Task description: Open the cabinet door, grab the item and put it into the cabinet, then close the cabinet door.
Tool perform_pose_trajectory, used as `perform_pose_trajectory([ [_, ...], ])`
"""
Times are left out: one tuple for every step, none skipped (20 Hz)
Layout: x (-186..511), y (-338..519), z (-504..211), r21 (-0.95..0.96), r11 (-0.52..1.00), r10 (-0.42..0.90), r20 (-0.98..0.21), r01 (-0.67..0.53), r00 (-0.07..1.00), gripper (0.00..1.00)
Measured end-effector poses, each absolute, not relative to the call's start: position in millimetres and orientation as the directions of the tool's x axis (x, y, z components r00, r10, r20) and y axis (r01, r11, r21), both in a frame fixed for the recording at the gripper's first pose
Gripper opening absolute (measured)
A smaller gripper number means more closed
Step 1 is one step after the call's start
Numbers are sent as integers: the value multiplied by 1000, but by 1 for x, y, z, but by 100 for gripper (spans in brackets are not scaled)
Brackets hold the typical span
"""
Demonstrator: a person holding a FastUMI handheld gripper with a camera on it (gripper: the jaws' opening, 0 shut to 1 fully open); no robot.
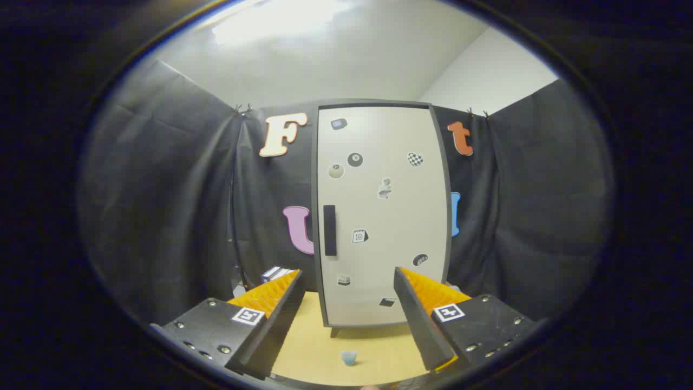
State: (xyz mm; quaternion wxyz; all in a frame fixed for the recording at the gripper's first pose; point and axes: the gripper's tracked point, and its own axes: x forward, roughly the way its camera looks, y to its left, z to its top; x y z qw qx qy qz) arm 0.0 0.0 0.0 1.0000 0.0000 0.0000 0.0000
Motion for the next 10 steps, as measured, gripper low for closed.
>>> perform_pose_trajectory([
  [-2,-2,-1,-3,1000,-13,-7,13,1000,98],
  [-7,-1,0,-8,1000,-20,-8,19,1000,98],
  [-10,-3,2,-18,999,-34,-7,34,999,98],
  [-12,-4,5,-22,999,-45,-5,45,999,98],
  [-13,-5,7,-20,998,-56,0,56,998,98],
  [-14,-6,11,-16,998,-66,5,66,998,98],
  [-15,-7,10,-13,997,-72,1,72,997,98],
  [-16,-8,9,-15,997,-77,-6,77,997,98],
  [-16,-8,9,-20,997,-79,-11,79,997,98],
  [-16,-9,10,-23,996,-82,-14,82,997,98],
])
